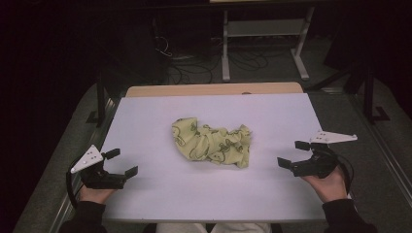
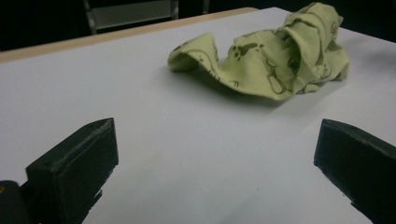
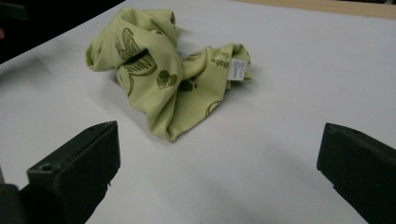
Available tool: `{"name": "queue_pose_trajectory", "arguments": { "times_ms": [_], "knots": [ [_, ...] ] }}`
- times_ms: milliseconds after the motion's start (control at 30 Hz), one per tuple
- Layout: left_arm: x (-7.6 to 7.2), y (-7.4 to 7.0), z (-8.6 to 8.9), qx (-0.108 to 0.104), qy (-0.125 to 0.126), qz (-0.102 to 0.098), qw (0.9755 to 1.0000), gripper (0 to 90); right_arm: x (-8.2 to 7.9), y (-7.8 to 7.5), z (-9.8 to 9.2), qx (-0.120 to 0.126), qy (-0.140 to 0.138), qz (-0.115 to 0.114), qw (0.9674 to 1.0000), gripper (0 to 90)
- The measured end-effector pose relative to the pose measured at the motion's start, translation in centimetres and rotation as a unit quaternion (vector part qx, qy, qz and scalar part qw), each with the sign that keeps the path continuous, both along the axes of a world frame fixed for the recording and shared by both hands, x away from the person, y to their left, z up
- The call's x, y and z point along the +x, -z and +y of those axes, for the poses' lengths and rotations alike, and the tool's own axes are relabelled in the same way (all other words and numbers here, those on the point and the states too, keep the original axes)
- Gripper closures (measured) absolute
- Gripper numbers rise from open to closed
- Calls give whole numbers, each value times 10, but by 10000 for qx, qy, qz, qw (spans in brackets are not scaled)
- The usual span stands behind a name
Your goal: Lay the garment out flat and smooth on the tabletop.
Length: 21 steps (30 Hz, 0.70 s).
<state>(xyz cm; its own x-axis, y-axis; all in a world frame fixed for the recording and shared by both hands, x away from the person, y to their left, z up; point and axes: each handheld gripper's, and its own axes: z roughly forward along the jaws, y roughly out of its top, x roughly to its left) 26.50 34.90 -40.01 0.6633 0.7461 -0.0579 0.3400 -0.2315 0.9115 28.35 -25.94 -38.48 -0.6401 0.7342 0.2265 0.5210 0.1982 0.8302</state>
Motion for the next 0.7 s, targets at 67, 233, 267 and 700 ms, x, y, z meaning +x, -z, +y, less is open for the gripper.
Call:
{"name": "queue_pose_trajectory", "arguments": {
  "times_ms": [67,233,267,700],
  "knots": [
    [2,-5,-2,20,65,-43,10000,0,1,-3,1,-10,-24,-14,10000,0],
    [7,-12,-6,114,121,-72,9998,0,6,-16,6,-46,-126,-53,9999,0],
    [8,-13,-6,132,125,-55,9998,0,8,-20,7,-43,-156,-76,9998,0],
    [19,-26,-10,145,282,-14,9995,0,18,-41,18,-238,-296,-176,9991,0]
  ]
}}
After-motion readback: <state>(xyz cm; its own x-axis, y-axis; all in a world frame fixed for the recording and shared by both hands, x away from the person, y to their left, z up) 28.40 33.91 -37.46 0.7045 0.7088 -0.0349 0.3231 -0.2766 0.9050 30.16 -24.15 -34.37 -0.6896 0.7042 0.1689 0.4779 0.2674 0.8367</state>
